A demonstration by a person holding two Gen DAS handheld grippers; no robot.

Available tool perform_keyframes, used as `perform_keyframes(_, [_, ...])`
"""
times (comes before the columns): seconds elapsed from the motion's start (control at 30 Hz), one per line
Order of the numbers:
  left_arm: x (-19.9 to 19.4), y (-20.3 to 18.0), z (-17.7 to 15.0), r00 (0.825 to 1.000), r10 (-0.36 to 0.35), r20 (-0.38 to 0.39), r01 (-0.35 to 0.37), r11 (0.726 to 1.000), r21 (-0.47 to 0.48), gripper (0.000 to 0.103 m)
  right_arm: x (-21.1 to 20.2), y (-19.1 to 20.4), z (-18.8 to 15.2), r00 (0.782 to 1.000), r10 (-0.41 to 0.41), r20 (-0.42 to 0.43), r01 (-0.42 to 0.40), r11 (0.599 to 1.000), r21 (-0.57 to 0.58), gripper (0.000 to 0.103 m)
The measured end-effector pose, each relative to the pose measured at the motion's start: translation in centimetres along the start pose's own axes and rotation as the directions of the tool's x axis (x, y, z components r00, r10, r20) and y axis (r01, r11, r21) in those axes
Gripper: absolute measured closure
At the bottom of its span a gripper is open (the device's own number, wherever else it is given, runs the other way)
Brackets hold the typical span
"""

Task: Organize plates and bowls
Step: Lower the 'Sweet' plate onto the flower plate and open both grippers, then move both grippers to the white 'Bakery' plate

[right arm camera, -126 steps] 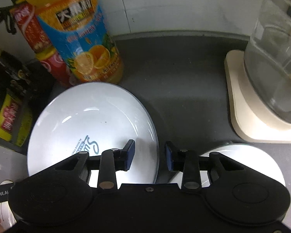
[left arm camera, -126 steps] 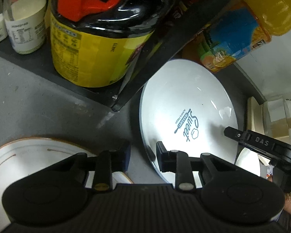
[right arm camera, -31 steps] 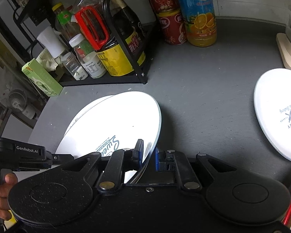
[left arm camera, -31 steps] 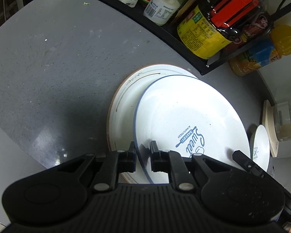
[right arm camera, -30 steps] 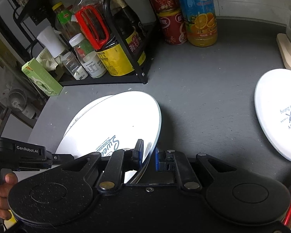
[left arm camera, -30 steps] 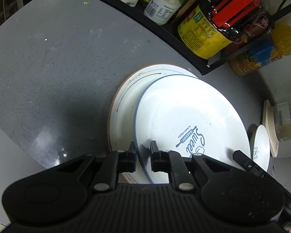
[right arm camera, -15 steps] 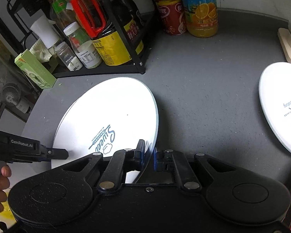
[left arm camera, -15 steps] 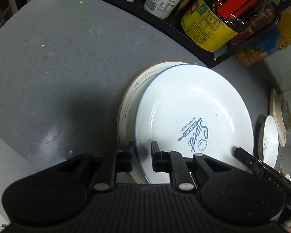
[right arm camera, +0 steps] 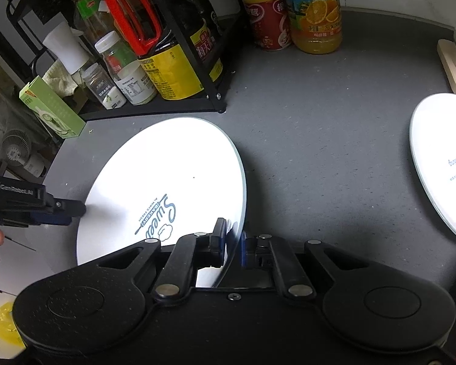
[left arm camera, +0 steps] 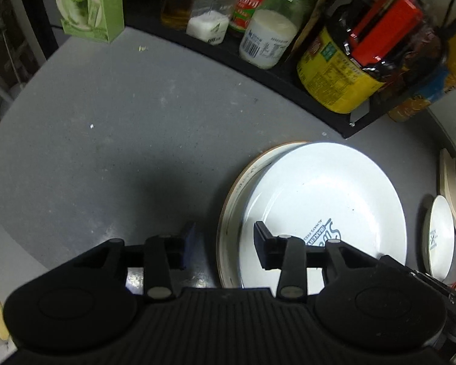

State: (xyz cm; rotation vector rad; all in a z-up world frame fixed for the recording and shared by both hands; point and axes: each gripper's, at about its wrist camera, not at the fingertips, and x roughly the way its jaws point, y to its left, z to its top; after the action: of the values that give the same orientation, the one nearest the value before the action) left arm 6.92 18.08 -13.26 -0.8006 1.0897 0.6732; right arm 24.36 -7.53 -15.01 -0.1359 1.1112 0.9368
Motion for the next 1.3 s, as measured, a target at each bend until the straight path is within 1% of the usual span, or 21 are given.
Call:
perform_keyframes(0.1, [0.9, 0.2, 0.1, 1.0, 0.01, 0.003, -0.01, 1.0, 0.001, 0.064, 0.2, 0.0, 0.2, 1.0, 0.002, -0.007, -0.002, 1.0, -0.002, 0.093])
perform_keyframes(0.23, [1.6, 0.9, 0.1, 1.0, -0.025, 0.002, 0.025, 0.998, -0.053, 0.064, 0.7, 0.2, 0.4, 1.0, 0.001, -0.024, -0.002, 1.0, -0.006, 0.092])
perform_keyframes(0.33, [1.5, 0.8, 0.1, 1.0, -0.018, 0.026, 0.019, 0.999, -0.04, 0.065, 1.3, 0.2, 0.4, 0.999, 0.003, -0.047, -0.004, 1.0, -0.008, 0.092])
perform_keyframes(0.43, [1.5, 1.0, 0.4, 0.999, -0.018, 0.033, 0.019, 0.999, -0.039, 0.065, 1.7, 0.4, 0.4, 0.999, 0.008, -0.053, -0.008, 1.0, -0.002, 0.089])
perform_keyframes(0.53, [1.5, 1.1, 0.9, 1.0, -0.015, 0.018, 0.016, 0.999, -0.046, 0.065, 2.0, 0.4, 0.7, 0.997, 0.013, -0.071, -0.012, 1.0, 0.01, 0.087])
perform_keyframes(0.6, [1.5, 0.7, 1.3, 1.0, 0.006, -0.006, -0.006, 1.0, -0.021, 0.065, 2.1, 0.3, 1.0, 0.996, 0.011, -0.092, -0.009, 1.0, 0.019, 0.082])
perform_keyframes(0.67, [1.3, 0.1, 1.8, 0.999, 0.024, -0.023, -0.023, 1.0, 0.009, 0.065, 1.9, 0.3, 1.3, 0.994, 0.021, -0.108, -0.019, 1.0, 0.02, 0.082])
perform_keyframes(0.73, [0.9, -0.4, 2.3, 1.0, 0.011, -0.027, -0.01, 1.0, 0.03, 0.064, 1.5, 0.2, 1.7, 0.993, 0.043, -0.115, -0.041, 0.999, 0.019, 0.077])
perform_keyframes(0.77, [0.4, -0.5, 2.4, 1.0, 0.009, -0.019, -0.008, 0.999, 0.036, 0.064, 1.3, 0.1, 1.9, 0.993, 0.044, -0.11, -0.042, 0.999, 0.02, 0.073])
perform_keyframes(0.8, [0.1, -0.9, 2.8, 1.0, 0.018, -0.005, -0.018, 0.999, 0.044, 0.062, 1.0, -0.1, 2.2, 0.994, 0.045, -0.104, -0.043, 0.999, 0.025, 0.069])
perform_keyframes(0.83, [-0.1, -1.5, 3.1, 1.0, 0.025, 0.008, -0.025, 0.998, 0.06, 0.061, 0.7, -0.2, 2.4, 0.994, 0.047, -0.097, -0.044, 0.998, 0.033, 0.068])
perform_keyframes(0.93, [-0.6, -3.5, 4.2, 1.0, -0.002, 0.031, -0.002, 0.993, 0.119, 0.054, -0.2, -1.0, 3.1, 0.997, 0.045, -0.069, -0.04, 0.997, 0.063, 0.058])
perform_keyframes(0.97, [-0.6, -4.2, 4.4, 0.999, -0.013, 0.031, 0.009, 0.991, 0.135, 0.051, -0.5, -1.2, 3.4, 0.998, 0.04, -0.057, -0.035, 0.997, 0.071, 0.054])
perform_keyframes(1.07, [-0.6, -6.3, 5.0, 0.998, -0.053, 0.023, 0.048, 0.983, 0.179, 0.045, -1.5, -1.9, 4.1, 0.999, 0.02, -0.027, -0.017, 0.995, 0.097, 0.049])
perform_keyframes(1.1, [-0.6, -7.2, 5.0, 0.998, -0.063, 0.02, 0.058, 0.979, 0.193, 0.043, -1.8, -2.2, 4.3, 1.0, 0.012, -0.018, -0.01, 0.995, 0.104, 0.045])
perform_keyframes(1.23, [0.0, -10.2, 5.0, 0.996, -0.093, -0.002, 0.091, 0.962, 0.256, 0.039, -3.3, -3.5, 4.8, 0.999, -0.031, 0.026, 0.027, 0.989, 0.144, 0.034])
perform_keyframes(1.3, [0.3, -11.8, 5.0, 0.994, -0.108, -0.016, 0.108, 0.95, 0.293, 0.038, -4.4, -4.3, 5.0, 0.998, -0.046, 0.047, 0.037, 0.984, 0.174, 0.025])
